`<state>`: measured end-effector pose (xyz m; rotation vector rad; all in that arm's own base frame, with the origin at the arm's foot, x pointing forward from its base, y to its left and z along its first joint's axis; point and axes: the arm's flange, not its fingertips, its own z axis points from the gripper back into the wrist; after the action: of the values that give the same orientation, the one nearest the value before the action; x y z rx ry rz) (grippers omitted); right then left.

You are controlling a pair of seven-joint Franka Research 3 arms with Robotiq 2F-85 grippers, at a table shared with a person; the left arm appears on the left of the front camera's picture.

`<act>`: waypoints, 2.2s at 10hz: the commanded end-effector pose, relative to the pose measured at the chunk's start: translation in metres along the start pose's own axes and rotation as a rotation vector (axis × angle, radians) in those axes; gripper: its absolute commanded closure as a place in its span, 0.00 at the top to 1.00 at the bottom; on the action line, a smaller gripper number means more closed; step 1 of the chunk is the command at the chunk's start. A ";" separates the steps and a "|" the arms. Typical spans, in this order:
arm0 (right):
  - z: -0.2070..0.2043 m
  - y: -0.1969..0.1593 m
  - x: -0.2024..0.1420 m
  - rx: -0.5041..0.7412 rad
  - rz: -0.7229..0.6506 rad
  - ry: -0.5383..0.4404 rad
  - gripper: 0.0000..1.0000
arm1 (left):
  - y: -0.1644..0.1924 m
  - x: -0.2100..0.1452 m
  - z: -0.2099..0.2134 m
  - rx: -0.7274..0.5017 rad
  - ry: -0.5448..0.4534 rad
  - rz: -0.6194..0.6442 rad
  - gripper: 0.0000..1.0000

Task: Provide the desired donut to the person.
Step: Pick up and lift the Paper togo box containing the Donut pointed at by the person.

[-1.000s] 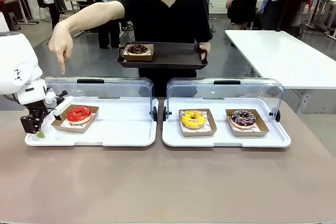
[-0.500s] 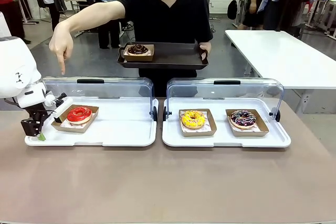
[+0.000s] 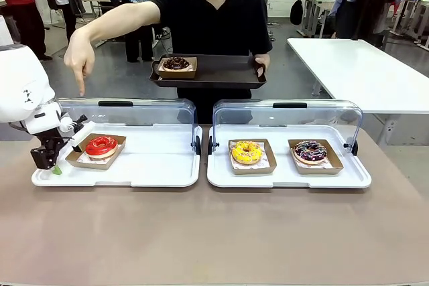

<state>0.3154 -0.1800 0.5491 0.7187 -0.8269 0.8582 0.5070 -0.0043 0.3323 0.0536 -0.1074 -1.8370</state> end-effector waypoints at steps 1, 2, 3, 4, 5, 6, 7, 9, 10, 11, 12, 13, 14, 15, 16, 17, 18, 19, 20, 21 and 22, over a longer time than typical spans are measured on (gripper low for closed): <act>0.000 -0.002 0.000 0.008 0.008 -0.024 1.00 | 0.003 -0.005 -0.006 0.022 -0.031 -0.031 1.00; 0.000 -0.002 0.000 0.008 0.008 -0.024 1.00 | 0.004 -0.005 -0.007 0.019 -0.031 -0.033 0.59; 0.000 -0.002 0.000 0.008 0.008 -0.024 1.00 | 0.004 -0.005 -0.009 0.015 -0.033 -0.033 0.46; 0.000 -0.002 0.000 0.008 0.008 -0.024 1.00 | 0.003 -0.004 -0.011 0.011 -0.039 -0.034 0.06; 0.000 -0.002 0.000 0.008 0.008 -0.024 1.00 | 0.004 -0.005 -0.013 0.005 -0.041 -0.035 0.00; 0.000 -0.002 0.000 0.008 0.008 -0.024 1.00 | 0.004 -0.004 -0.014 0.001 -0.046 -0.038 0.00; 0.000 -0.002 0.000 0.008 0.008 -0.024 1.00 | 0.004 -0.004 -0.015 0.002 -0.048 -0.040 0.00; 0.000 -0.002 0.000 0.008 0.008 -0.024 1.00 | 0.003 -0.004 -0.014 0.006 -0.046 -0.044 0.04; 0.000 -0.002 0.000 0.008 0.008 -0.024 1.00 | 0.004 -0.004 -0.014 0.006 -0.046 -0.045 0.00; 0.000 -0.002 0.000 0.008 0.008 -0.024 1.00 | 0.004 -0.004 -0.014 0.005 -0.046 -0.049 0.00; 0.000 -0.002 0.000 0.008 0.008 -0.024 1.00 | 0.003 -0.004 -0.015 0.004 -0.046 -0.048 0.00; 0.000 -0.002 0.000 0.008 0.008 -0.024 1.00 | 0.003 -0.004 -0.015 0.003 -0.047 -0.047 0.00; 0.000 -0.002 0.000 0.008 0.008 -0.024 1.00 | 0.003 -0.004 -0.014 0.003 -0.047 -0.048 0.00; 0.000 -0.002 0.000 0.008 0.008 -0.024 1.00 | 0.003 -0.004 -0.014 0.002 -0.045 -0.050 0.00; 0.000 -0.002 0.000 0.008 0.008 -0.024 1.00 | -0.001 -0.001 -0.009 -0.006 -0.054 -0.066 0.00; 0.000 -0.002 0.000 0.008 0.008 -0.024 1.00 | -0.009 0.006 0.001 -0.047 -0.047 -0.080 0.00; 0.000 -0.002 0.000 0.008 0.008 -0.024 1.00 | -0.021 0.018 0.018 -0.103 -0.020 -0.103 0.00; 0.000 -0.002 0.000 0.008 0.008 -0.024 1.00 | -0.036 0.032 0.041 -0.153 0.022 -0.121 0.00; 0.000 -0.002 0.000 0.008 0.008 -0.024 1.00 | -0.053 0.045 0.069 -0.188 0.054 -0.116 0.00; 0.000 -0.002 0.000 0.008 0.008 -0.024 1.00 | -0.066 0.055 0.096 -0.202 0.063 -0.098 0.00; 0.000 -0.002 0.000 0.008 0.008 -0.024 1.00 | -0.077 0.065 0.124 -0.215 0.070 -0.091 0.00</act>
<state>0.3155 -0.1800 0.5489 0.7190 -0.8263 0.8580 0.4198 -0.0338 0.4243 -0.0465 0.1231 -1.9393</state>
